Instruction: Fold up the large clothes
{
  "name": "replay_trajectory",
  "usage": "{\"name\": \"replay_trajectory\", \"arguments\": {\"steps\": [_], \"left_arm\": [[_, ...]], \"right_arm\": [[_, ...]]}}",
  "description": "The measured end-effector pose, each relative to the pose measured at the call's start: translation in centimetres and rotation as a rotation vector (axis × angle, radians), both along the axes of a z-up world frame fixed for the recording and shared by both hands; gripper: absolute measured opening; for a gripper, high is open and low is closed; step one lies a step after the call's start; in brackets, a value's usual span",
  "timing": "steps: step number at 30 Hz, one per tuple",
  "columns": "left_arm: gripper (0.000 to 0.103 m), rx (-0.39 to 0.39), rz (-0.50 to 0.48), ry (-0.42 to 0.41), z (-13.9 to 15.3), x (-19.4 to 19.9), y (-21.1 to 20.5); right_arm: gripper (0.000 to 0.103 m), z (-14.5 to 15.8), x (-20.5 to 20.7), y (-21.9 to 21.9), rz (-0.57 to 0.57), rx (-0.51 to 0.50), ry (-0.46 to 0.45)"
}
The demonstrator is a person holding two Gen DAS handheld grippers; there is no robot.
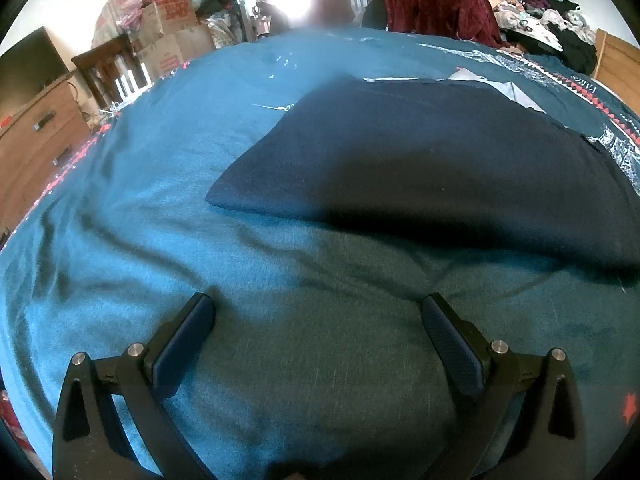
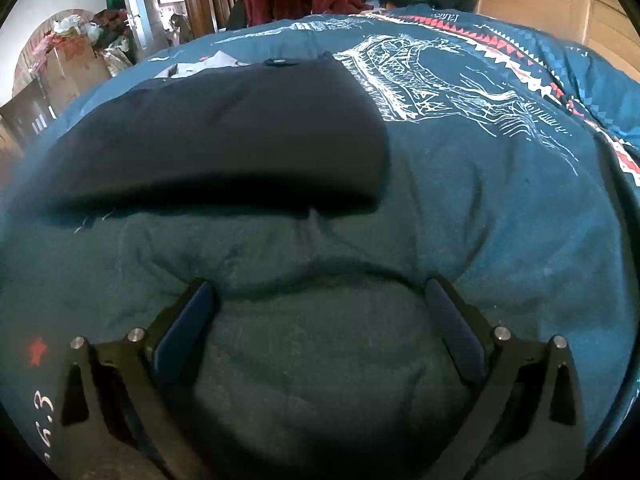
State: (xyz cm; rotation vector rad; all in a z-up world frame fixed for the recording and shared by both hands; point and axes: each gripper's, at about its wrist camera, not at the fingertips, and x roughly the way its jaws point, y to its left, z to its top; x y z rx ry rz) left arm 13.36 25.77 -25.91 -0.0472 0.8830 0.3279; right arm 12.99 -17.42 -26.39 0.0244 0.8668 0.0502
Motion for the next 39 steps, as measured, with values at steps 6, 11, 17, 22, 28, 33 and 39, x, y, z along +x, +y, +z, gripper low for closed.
{"name": "replay_trajectory", "arguments": {"steps": [6,11,17,22,28,33,39], "left_arm": [[0.103,0.01,0.009,-0.012,0.1,-0.5,-0.3],[0.103,0.019,0.009,-0.006,0.0,-0.4,-0.4],[0.103,0.038,0.01,-0.003,-0.2,-0.2,-0.4],[0.103,0.017,0.011,-0.015,0.0,-0.4,-0.1],[0.103,0.004,-0.003,0.033,-0.1,0.9,0.2],[0.103,-0.01,-0.006,0.033,0.0,0.8,0.3],[0.103,-0.011,-0.007,0.028,0.0,0.7,0.4]], "right_arm": [[0.103,0.0,-0.4,0.2,-0.01,-0.019,-0.011],[0.103,-0.1,0.0,0.4,-0.012,-0.043,0.003],[0.103,-0.2,0.0,0.2,-0.008,-0.026,0.004],[0.103,-0.2,-0.2,0.0,-0.005,-0.005,-0.012],[0.103,-0.2,0.2,0.1,-0.001,-0.001,0.005],[0.103,-0.4,0.4,0.2,-0.001,-0.012,0.012],[0.103,-0.4,0.5,0.2,0.0,-0.004,0.015]]}}
